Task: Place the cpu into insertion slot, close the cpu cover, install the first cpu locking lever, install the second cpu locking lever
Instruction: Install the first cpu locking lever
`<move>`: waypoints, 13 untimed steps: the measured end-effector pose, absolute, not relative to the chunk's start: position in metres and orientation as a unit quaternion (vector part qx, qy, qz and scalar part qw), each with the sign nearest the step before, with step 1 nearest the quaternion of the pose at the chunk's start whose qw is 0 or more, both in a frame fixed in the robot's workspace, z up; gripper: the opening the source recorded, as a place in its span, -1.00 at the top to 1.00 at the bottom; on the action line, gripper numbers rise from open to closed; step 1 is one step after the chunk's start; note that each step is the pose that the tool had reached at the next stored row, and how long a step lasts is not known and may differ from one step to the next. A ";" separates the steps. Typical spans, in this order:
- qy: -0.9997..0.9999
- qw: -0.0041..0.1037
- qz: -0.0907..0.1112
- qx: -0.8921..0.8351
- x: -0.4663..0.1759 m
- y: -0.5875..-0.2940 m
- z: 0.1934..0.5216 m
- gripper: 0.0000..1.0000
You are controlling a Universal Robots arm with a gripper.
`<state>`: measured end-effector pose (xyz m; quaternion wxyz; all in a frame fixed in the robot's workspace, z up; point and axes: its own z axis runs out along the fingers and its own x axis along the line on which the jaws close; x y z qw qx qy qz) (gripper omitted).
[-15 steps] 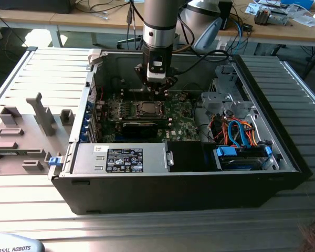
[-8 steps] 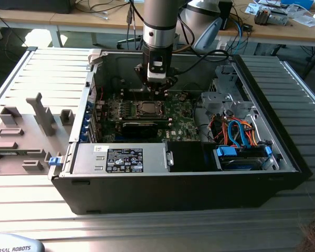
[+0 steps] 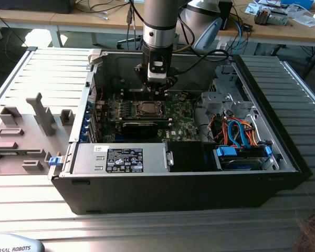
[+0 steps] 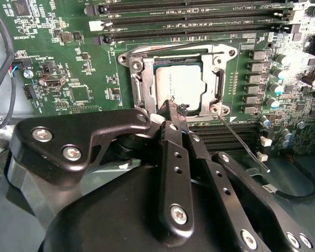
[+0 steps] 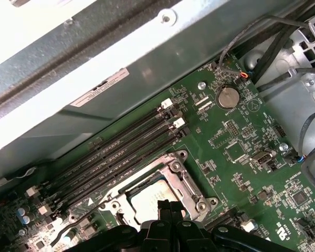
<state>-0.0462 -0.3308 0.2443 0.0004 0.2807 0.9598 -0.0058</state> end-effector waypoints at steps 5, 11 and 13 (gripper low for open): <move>0.961 0.000 -0.006 0.277 -0.046 -0.331 0.244 0.79; 0.962 0.000 -0.006 0.272 -0.046 -0.331 0.244 0.79; 0.963 0.000 -0.006 0.270 -0.046 -0.331 0.244 0.79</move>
